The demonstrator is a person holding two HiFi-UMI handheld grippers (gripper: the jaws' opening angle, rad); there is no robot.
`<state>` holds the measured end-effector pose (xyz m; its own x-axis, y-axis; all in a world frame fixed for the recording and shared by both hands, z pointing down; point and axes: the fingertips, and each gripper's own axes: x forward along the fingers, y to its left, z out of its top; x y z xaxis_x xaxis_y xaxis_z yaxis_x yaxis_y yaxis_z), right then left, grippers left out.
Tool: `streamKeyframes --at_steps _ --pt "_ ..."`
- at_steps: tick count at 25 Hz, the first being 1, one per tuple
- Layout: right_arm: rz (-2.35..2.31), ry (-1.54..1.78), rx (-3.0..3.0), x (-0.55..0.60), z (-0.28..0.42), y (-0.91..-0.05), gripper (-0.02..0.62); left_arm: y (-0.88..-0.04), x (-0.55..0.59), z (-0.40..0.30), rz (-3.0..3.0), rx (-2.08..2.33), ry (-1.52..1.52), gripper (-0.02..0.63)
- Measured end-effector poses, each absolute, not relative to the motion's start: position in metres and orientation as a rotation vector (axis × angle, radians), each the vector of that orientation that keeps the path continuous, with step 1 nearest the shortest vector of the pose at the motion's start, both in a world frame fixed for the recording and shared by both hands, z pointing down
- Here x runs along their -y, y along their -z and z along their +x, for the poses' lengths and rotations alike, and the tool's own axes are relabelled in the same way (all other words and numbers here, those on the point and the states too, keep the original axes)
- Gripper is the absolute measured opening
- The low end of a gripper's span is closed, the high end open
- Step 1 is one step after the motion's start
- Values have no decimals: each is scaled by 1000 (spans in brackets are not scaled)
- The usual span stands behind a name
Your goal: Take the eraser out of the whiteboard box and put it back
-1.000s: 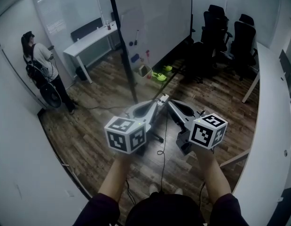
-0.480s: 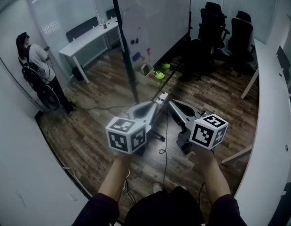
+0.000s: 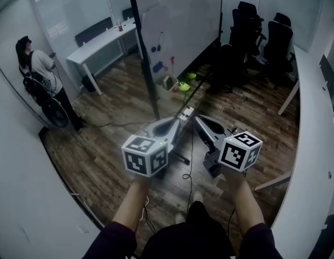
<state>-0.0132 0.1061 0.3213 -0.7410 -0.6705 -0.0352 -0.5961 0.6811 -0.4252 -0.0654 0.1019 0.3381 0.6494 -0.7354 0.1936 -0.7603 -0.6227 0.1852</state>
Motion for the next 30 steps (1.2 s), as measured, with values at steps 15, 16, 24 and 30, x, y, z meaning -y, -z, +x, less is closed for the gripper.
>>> streamKeyframes --at_steps 15,16,24,30 --pt "-986 624 -2723 -9 3 -334 3 -349 -6 -46 2589 1234 -162 6" --pt "-983 628 -2723 -2 6 -335 3 -349 0 -42 2586 1236 -165 6" --pt "-925 661 -2739 45 33 -342 3 -358 44 -16 2550 1283 -183 6" --pt "-852 703 -2767 72 42 -352 3 -364 70 -10 2506 1347 -181 5"
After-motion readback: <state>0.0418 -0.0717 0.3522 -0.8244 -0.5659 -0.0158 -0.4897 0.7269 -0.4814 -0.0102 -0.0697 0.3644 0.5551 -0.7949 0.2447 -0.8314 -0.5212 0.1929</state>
